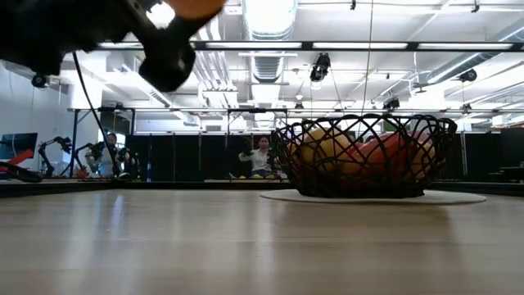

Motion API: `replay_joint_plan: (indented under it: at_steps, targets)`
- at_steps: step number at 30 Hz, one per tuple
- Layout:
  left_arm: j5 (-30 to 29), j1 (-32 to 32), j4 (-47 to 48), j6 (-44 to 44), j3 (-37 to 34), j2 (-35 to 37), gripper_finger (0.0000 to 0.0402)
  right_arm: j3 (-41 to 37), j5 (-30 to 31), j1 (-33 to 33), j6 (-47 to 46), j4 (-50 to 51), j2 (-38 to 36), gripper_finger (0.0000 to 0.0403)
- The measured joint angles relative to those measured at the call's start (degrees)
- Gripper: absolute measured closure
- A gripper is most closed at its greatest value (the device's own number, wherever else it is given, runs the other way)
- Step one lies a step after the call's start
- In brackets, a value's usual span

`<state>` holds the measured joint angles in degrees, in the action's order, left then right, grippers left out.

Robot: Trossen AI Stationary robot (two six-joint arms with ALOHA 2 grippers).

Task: Build produce basket
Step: Put the orange into the black basket

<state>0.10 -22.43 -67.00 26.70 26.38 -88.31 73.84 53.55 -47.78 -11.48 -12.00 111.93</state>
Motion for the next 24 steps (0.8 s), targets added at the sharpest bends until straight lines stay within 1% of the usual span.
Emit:
replay_joint_plan:
  at_steps: [3, 5, 10, 13, 16, 19, 24]
  targets:
    - [-1.04, -1.79, -3.33, -0.21, 0.01, -0.04, 0.0105, 1.36, 0.31, 0.53, 12.87, -6.13, -0.07, 0.0355]
    - [-2.31, -2.75, -3.50, -0.50, 0.34, 0.00, 0.0105, 3.68, 0.66, 0.74, 19.62, -6.76, -0.10, 0.0336]
    - [-4.55, -4.20, -3.52, -0.52, 0.30, -0.02, 0.0105, 10.04, 5.93, 0.82, 33.26, -5.22, -0.16, 0.0260]
    - [-4.97, -4.55, -3.58, -0.52, 0.30, -0.02, 0.0105, 13.55, 8.77, 1.01, 39.91, -1.50, -0.18, 0.0216]
    - [-4.85, -4.81, -3.28, -0.52, 0.30, -0.02, 0.0105, 16.23, 9.52, 2.15, 43.81, 3.69, -0.20, 0.0179]
    - [-4.69, -4.96, -2.43, -0.48, 0.30, -0.02, 0.0105, 18.65, 9.47, 4.17, 44.48, 8.78, -0.20, 0.0148]
    - [-4.07, -5.47, -0.96, -0.52, 0.30, -0.02, 0.0104, 22.70, 9.09, 7.59, 45.97, 17.66, -0.20, 0.0115]
